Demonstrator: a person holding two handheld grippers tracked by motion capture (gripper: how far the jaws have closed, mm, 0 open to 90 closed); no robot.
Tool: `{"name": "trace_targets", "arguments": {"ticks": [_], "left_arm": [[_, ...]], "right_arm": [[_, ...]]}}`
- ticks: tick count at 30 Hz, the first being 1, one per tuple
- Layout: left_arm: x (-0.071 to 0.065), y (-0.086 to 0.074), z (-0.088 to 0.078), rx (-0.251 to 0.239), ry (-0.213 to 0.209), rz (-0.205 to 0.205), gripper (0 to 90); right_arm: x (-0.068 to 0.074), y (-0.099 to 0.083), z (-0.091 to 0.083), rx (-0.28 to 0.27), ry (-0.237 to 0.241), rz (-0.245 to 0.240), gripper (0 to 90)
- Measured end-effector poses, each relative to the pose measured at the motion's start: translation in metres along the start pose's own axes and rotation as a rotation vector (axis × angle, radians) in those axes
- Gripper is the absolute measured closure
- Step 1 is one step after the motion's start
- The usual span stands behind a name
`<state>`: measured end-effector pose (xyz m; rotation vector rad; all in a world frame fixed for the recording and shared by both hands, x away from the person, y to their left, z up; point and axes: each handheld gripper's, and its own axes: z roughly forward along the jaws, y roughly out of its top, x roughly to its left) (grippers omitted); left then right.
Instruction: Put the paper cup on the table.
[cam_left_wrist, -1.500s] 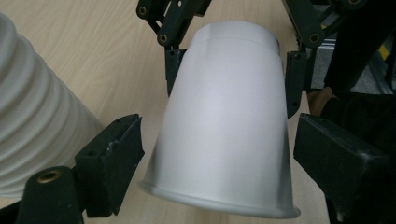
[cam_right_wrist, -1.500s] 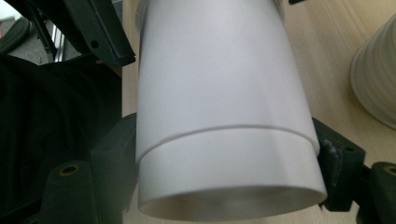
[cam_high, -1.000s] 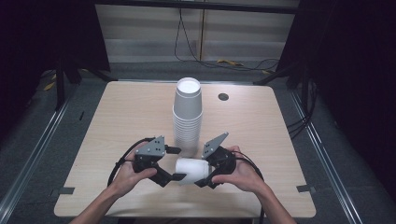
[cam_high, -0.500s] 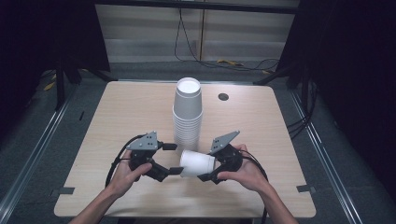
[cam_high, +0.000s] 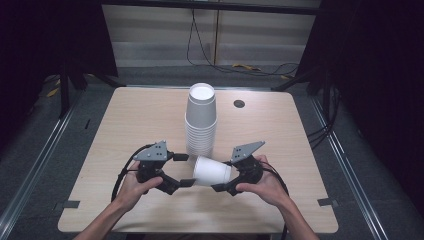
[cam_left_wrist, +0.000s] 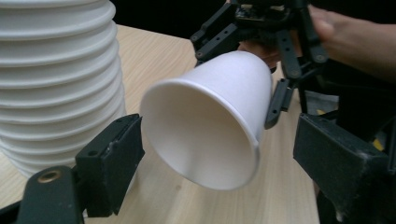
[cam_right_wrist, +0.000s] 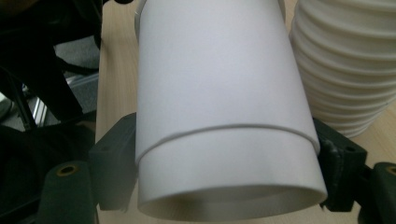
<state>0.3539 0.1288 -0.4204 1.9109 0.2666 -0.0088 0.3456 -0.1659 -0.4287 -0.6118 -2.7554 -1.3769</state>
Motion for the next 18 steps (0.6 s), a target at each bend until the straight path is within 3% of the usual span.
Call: {"name": "trace_targets", "arguments": {"ticks": [2, 8, 11, 18], "left_arm": [[0.0003, 0.0, -0.002, -0.012, 0.003, 0.01, 15.6], [0.0014, -0.0004, -0.0051, -0.044, 0.003, -0.01, 15.6], [0.0007, -0.0002, -0.0056, -0.062, 0.002, -0.015, 15.6], [0.0011, 0.0012, -0.0084, -0.083, 0.009, -0.025, 15.5]], "right_arm": [[-0.0019, -0.0012, -0.0013, -0.027, -0.008, 0.008, 22.5], [-0.0042, -0.0034, -0.0035, -0.107, 0.009, 0.031, 22.4], [-0.0034, -0.003, -0.0047, -0.15, -0.005, 0.035, 22.3], [-0.0035, -0.0041, -0.0047, -0.208, 0.02, 0.043, 22.3]]}}
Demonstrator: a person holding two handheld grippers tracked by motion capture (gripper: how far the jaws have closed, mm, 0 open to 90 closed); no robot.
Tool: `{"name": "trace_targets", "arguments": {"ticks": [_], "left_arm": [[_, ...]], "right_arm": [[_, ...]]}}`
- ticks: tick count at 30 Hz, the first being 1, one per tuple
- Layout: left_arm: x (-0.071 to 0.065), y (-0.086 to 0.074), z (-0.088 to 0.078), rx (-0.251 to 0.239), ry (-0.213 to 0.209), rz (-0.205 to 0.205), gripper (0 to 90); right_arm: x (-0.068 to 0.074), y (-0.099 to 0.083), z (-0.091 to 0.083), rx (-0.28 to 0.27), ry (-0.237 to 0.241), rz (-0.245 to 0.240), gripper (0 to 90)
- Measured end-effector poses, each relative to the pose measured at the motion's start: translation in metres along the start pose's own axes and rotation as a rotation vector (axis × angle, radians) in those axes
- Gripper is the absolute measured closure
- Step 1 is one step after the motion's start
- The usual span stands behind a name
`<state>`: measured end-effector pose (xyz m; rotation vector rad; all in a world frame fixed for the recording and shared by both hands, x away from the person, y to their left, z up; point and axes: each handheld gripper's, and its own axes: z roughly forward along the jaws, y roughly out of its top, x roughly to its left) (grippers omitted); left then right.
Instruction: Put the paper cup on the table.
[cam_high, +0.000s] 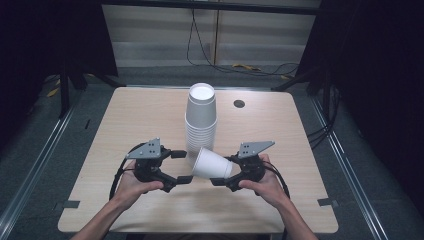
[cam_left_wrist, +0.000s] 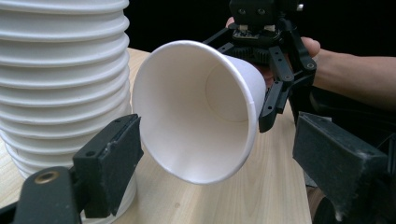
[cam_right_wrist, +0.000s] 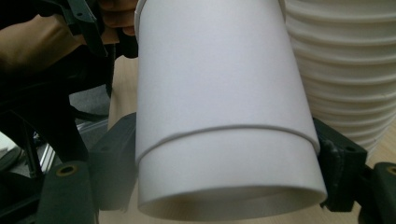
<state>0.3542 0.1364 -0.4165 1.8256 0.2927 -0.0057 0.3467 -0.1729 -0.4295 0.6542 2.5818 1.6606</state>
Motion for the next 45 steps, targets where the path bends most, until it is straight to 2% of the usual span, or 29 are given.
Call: {"name": "trace_targets", "arguments": {"ticks": [1, 8, 14, 18, 20, 23, 26, 30, 34, 43, 45], "left_arm": [[0.001, 0.0, 0.0, -0.009, -0.01, 0.003, 15.5], [0.0, 0.0, 0.001, -0.014, -0.007, 0.009, 15.5], [0.001, -0.001, 0.0, -0.026, -0.006, -0.006, 15.4], [0.003, -0.001, -0.001, -0.029, -0.021, -0.017, 15.4], [0.004, -0.002, 0.0, -0.028, -0.01, -0.025, 15.4], [0.006, -0.003, 0.0, -0.029, 0.001, -0.042, 14.9], [0.006, -0.003, 0.001, -0.021, 0.012, -0.045, 10.6], [0.006, -0.004, 0.005, -0.017, -0.005, -0.045, 4.5], [0.006, -0.004, 0.008, -0.016, -0.027, -0.047, 4.1], [0.005, -0.002, 0.012, -0.019, -0.038, -0.055, 2.9], [0.004, -0.001, 0.014, -0.027, -0.055, -0.063, 3.4]], "right_arm": [[-0.001, 0.0, 0.0, -0.012, 0.007, 0.002, 22.3], [-0.001, -0.002, 0.004, -0.084, 0.035, 0.016, 22.3], [0.001, -0.004, 0.007, -0.135, 0.052, 0.013, 22.3], [0.001, -0.007, 0.011, -0.153, 0.063, 0.009, 22.3], [0.002, -0.007, 0.013, -0.165, 0.072, 0.004, 22.3], [0.004, -0.007, 0.015, -0.171, 0.081, -0.003, 22.4], [0.005, -0.007, 0.016, -0.175, 0.09, -0.005, 22.4], [0.007, -0.007, 0.019, -0.169, 0.103, -0.015, 22.4], [0.009, -0.006, 0.021, -0.164, 0.109, -0.024, 22.4], [0.012, -0.005, 0.024, -0.159, 0.113, -0.038, 22.4], [0.013, -0.005, 0.025, -0.158, 0.114, -0.041, 22.4]]}}
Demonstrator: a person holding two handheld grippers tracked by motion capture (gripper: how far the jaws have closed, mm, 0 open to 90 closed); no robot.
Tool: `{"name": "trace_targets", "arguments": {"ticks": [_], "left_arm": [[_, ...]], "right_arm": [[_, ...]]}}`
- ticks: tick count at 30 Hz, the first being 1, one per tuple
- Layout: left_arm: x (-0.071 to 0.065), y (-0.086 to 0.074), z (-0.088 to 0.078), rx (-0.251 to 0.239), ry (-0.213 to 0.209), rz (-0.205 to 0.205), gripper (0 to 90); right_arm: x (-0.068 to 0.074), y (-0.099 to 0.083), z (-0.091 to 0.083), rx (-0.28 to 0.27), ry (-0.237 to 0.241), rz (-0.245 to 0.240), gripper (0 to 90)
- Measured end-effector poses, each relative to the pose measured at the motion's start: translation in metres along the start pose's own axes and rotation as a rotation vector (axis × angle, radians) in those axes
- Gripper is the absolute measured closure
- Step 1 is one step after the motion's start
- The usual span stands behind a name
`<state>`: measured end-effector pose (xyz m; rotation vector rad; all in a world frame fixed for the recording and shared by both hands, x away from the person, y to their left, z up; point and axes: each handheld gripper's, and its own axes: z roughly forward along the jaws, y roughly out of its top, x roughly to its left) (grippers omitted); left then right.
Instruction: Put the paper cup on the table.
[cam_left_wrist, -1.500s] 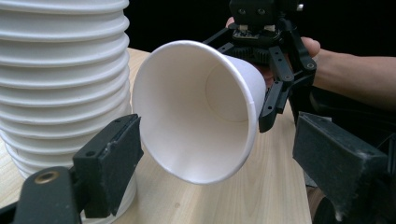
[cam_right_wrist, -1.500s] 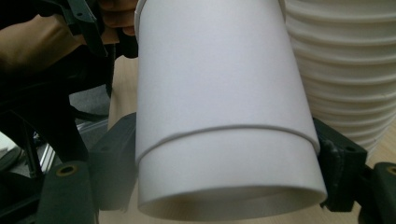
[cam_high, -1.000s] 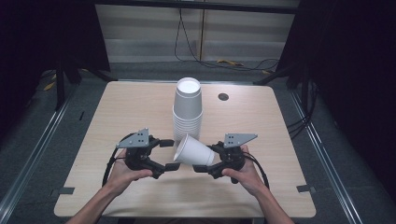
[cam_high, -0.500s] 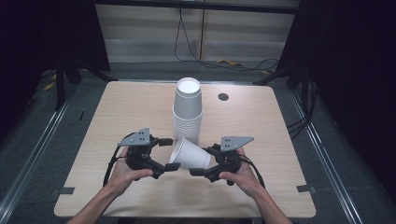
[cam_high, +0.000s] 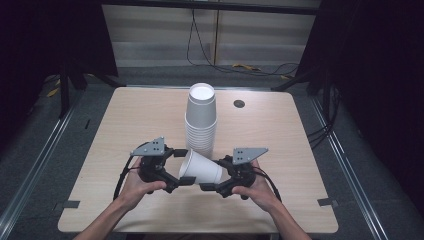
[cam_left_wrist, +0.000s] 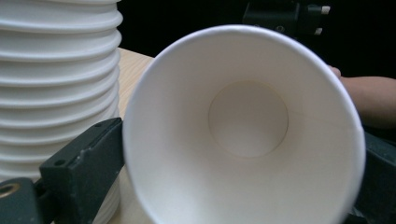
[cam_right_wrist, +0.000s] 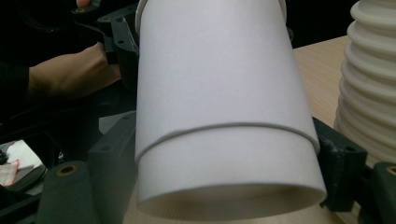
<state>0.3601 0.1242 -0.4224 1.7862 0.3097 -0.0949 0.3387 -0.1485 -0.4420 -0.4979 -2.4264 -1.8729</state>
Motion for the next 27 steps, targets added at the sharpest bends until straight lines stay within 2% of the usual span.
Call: {"name": "trace_targets", "arguments": {"ticks": [3, 11, 18, 21, 23, 27], "left_arm": [[-0.001, 0.0017, 0.0031, 0.001, -0.002, 0.005, 3.1], [0.0002, 0.0004, 0.0048, -0.006, -0.008, -0.014, 1.2], [-0.0009, 0.0014, 0.0046, 0.011, -0.019, 0.003, 4.1], [-0.0013, 0.0029, 0.0034, 0.021, -0.014, 0.006, 6.2], [-0.0014, 0.0032, 0.0037, 0.015, -0.029, 0.002, 7.6], [-0.0018, 0.0038, 0.0039, 0.027, -0.022, 0.009, 8.6]], "right_arm": [[0.0013, 0.0003, 0.001, 0.004, 0.004, -0.001, 22.4], [0.0021, 0.0011, 0.0005, -0.006, -0.003, -0.025, 22.4], [0.0021, 0.0004, 0.0017, 0.001, 0.001, -0.025, 22.4], [0.0021, -0.0001, 0.002, 0.024, 0.004, -0.019, 22.3], [0.0022, -0.0009, 0.0033, 0.047, -0.003, -0.031, 22.0], [0.0018, -0.0018, 0.0047, 0.06, -0.002, -0.021, 21.9]]}}
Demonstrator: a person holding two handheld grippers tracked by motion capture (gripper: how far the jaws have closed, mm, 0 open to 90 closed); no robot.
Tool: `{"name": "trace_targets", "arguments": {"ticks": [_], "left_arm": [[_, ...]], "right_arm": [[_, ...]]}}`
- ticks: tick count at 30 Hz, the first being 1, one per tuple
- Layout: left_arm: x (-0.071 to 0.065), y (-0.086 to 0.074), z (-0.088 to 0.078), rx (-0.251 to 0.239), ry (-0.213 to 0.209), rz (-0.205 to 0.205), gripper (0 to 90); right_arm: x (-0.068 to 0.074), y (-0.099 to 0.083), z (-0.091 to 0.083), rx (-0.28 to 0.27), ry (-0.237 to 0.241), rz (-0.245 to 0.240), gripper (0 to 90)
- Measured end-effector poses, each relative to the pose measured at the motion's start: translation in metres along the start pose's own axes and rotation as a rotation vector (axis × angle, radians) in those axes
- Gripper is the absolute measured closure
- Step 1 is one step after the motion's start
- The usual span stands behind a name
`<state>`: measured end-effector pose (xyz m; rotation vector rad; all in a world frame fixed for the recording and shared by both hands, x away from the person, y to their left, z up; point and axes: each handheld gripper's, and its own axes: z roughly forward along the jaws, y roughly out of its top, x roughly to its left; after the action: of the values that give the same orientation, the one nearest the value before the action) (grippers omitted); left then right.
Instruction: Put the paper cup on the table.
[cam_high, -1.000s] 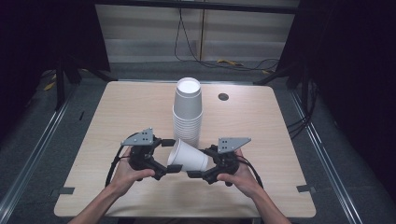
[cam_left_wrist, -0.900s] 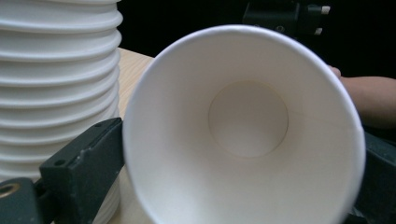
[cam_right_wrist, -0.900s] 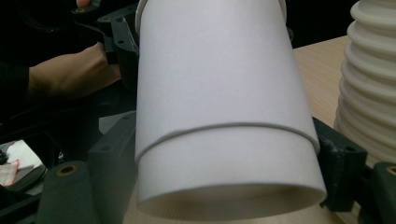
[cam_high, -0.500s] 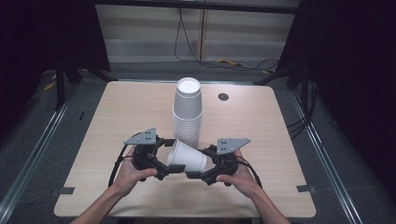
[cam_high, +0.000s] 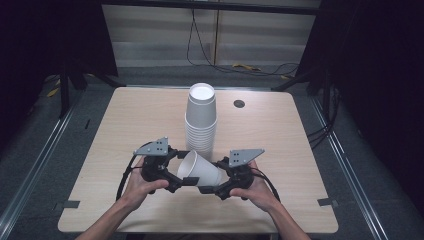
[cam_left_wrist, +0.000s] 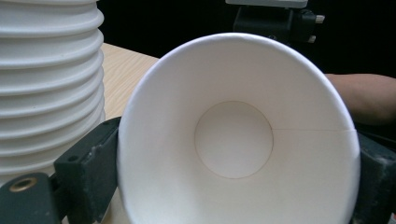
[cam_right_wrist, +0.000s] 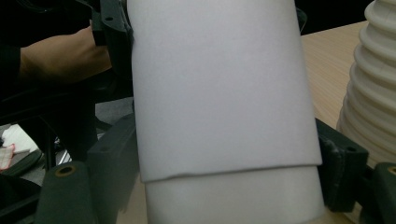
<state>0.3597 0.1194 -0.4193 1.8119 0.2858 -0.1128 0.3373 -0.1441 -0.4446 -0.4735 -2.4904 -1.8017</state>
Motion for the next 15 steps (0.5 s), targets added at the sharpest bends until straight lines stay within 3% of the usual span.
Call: {"name": "trace_targets", "arguments": {"ticks": [7, 15], "left_arm": [[-0.0003, 0.0007, -0.0002, 0.014, 0.013, 0.004, 9.2], [0.002, 0.001, -0.0043, 0.026, 0.039, 0.002, 9.3]], "right_arm": [[-0.0013, 0.0, 0.0008, 0.019, -0.007, 0.013, 20.9], [-0.0028, 0.0006, -0.0016, 0.025, -0.038, 0.027, 13.3]]}}
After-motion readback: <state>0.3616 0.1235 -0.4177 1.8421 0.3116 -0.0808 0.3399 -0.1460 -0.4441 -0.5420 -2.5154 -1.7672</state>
